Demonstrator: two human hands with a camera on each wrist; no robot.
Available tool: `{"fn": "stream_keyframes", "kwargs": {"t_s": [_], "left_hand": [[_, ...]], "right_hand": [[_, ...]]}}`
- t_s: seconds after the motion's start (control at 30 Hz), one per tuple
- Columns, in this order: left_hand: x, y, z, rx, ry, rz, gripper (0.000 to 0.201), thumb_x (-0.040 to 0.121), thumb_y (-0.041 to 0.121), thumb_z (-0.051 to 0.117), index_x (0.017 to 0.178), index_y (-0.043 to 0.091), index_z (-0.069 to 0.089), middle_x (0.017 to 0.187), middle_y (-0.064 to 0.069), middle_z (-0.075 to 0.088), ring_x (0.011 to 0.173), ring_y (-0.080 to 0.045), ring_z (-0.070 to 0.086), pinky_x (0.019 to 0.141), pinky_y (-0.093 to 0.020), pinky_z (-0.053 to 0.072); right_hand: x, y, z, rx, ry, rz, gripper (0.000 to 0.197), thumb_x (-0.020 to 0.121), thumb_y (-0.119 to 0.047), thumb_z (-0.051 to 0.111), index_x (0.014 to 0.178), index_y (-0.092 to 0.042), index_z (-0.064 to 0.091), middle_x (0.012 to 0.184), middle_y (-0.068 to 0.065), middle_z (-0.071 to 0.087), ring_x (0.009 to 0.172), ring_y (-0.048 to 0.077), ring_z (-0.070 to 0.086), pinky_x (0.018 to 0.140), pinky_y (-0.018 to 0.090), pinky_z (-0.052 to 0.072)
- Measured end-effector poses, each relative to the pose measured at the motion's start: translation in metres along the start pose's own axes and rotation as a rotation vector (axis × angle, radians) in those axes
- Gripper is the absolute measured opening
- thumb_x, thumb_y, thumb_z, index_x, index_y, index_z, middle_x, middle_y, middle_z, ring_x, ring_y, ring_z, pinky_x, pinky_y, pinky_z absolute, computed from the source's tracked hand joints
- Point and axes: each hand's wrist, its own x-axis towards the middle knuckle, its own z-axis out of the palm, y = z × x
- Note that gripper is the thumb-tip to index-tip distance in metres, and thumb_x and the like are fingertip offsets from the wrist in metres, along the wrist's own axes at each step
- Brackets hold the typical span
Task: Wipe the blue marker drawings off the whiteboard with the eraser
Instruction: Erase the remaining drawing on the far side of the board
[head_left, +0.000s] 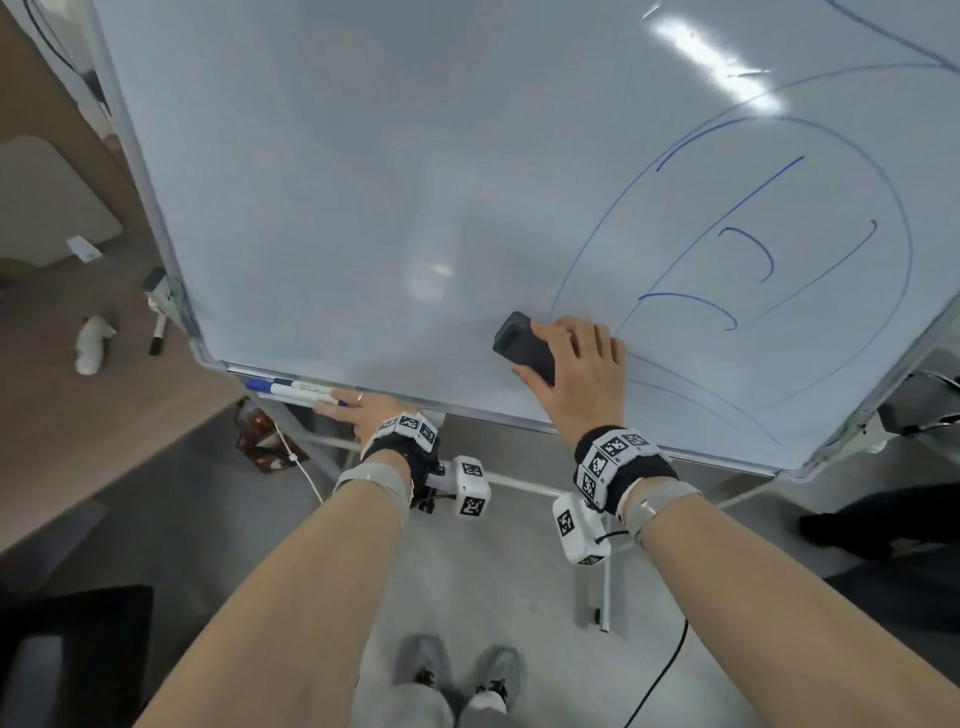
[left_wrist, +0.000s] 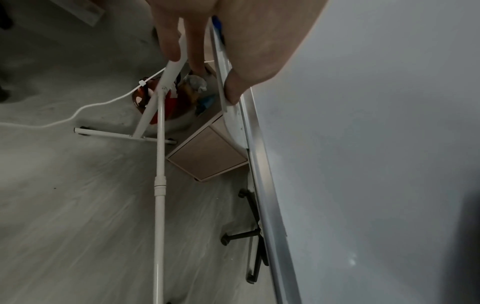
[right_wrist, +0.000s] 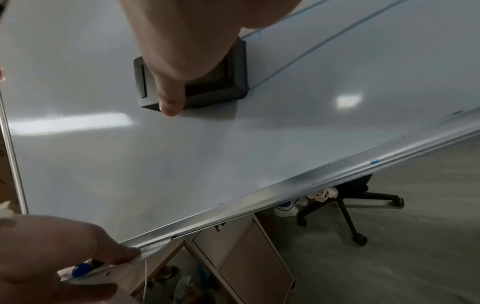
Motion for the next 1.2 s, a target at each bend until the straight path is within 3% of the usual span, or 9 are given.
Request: {"fn": "stream_keyframes", "kwargs": {"t_s": [0.13, 0.3, 0.5, 0.63, 0.73, 0.83, 0.93, 1.1, 1.2], "left_hand": [[-0.020, 0.009, -0.007, -0.011, 0.208, -0.013, 0.090, 0.087, 0.005, 0.064, 0.155, 0.000, 0.004, 0.161, -0.023, -0.001, 0.128, -0.037, 0.047, 0.099, -0.038, 0.045], [-0.025, 0.011, -0.005, -0.035, 0.230, -0.011, 0.092, 0.085, -0.001, 0.062, 0.156, 0.006, 0.003, 0.161, -0.023, -0.005, 0.115, -0.037, 0.055, 0.096, -0.042, 0.046], [-0.032, 0.004, 0.000, 0.015, 0.219, 0.031, 0.102, 0.080, 0.003, 0.070, 0.156, 0.010, 0.002, 0.160, -0.025, -0.007, 0.104, -0.036, 0.062, 0.087, -0.042, 0.052], [-0.039, 0.006, -0.003, 0.027, 0.200, 0.014, 0.112, 0.075, 0.001, 0.076, 0.156, 0.013, -0.001, 0.161, -0.023, -0.010, 0.102, -0.033, 0.062, 0.081, -0.041, 0.052], [-0.037, 0.002, -0.006, 0.003, 0.139, 0.031, 0.098, 0.084, 0.000, 0.064, 0.156, 0.008, -0.001, 0.161, -0.023, -0.012, 0.116, -0.035, 0.055, 0.091, -0.042, 0.050], [-0.039, 0.002, -0.012, 0.004, 0.084, 0.091, 0.079, 0.092, 0.000, 0.053, 0.153, -0.004, 0.003, 0.160, -0.026, -0.006, 0.141, -0.039, 0.030, 0.105, -0.044, 0.043], [-0.035, -0.002, -0.005, 0.076, 0.176, 0.107, 0.088, 0.088, -0.002, 0.054, 0.152, -0.006, -0.005, 0.160, -0.022, -0.013, 0.148, -0.038, 0.015, 0.103, -0.040, 0.045], [-0.056, 0.003, 0.000, 0.006, 0.256, -0.005, 0.094, 0.091, 0.011, 0.059, 0.153, 0.001, -0.011, 0.162, -0.017, -0.008, 0.151, -0.033, 0.006, 0.114, -0.039, 0.030], [-0.068, 0.009, 0.002, -0.037, 0.094, -0.023, 0.078, 0.095, 0.022, 0.055, 0.154, 0.001, 0.009, 0.162, -0.016, 0.014, 0.148, -0.033, 0.020, 0.116, -0.047, 0.027]], "right_hand": [[-0.001, -0.005, 0.011, -0.008, -0.065, -0.065, 0.050, 0.076, -0.044, 0.078, 0.118, -0.024, 0.063, 0.113, 0.004, 0.059, 0.100, 0.029, 0.051, 0.085, 0.042, 0.038], [-0.008, -0.010, 0.021, -0.061, -0.204, -0.170, 0.055, 0.068, -0.043, 0.086, 0.115, -0.025, 0.065, 0.108, 0.002, 0.061, 0.096, 0.028, 0.053, 0.080, 0.040, 0.035], [0.033, 0.002, -0.029, -0.133, 0.073, 0.092, 0.050, 0.087, -0.048, 0.066, 0.127, -0.020, 0.056, 0.121, 0.005, 0.059, 0.104, 0.030, 0.050, 0.086, 0.043, 0.039], [0.049, 0.009, -0.045, -0.105, 0.160, 0.126, 0.051, 0.086, -0.047, 0.068, 0.124, -0.016, 0.056, 0.121, 0.008, 0.057, 0.104, 0.032, 0.050, 0.088, 0.042, 0.041], [0.030, 0.005, -0.029, -0.077, 0.029, 0.026, 0.050, 0.080, -0.046, 0.075, 0.119, -0.019, 0.057, 0.116, 0.007, 0.057, 0.100, 0.032, 0.049, 0.083, 0.042, 0.039], [-0.005, 0.006, 0.001, -0.138, -0.205, -0.160, 0.055, 0.070, -0.045, 0.084, 0.114, -0.022, 0.061, 0.110, 0.005, 0.060, 0.095, 0.031, 0.052, 0.078, 0.041, 0.038], [-0.025, 0.007, 0.014, -0.180, -0.284, -0.220, 0.058, 0.065, -0.044, 0.088, 0.113, -0.023, 0.063, 0.107, 0.003, 0.061, 0.093, 0.029, 0.054, 0.077, 0.040, 0.034], [0.001, 0.023, -0.024, -0.175, -0.059, -0.068, 0.051, 0.082, -0.045, 0.072, 0.124, -0.020, 0.058, 0.118, 0.007, 0.059, 0.100, 0.032, 0.052, 0.082, 0.042, 0.038], [0.030, 0.041, -0.057, -0.155, 0.152, 0.090, 0.048, 0.089, -0.047, 0.064, 0.129, -0.021, 0.056, 0.122, 0.007, 0.058, 0.103, 0.029, 0.048, 0.087, 0.041, 0.037]]}}
